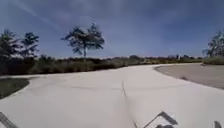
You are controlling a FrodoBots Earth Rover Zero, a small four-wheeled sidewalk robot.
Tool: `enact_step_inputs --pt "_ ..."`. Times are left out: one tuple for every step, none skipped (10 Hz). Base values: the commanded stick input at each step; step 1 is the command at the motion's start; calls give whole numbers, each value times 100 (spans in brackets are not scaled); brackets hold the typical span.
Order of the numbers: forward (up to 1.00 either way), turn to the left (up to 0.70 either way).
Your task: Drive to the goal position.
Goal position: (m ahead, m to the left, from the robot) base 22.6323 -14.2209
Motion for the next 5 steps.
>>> enact_step_inputs --pt "85 0" --pt "85 0" --pt "85 0" --pt "85 0" --pt "85 0"
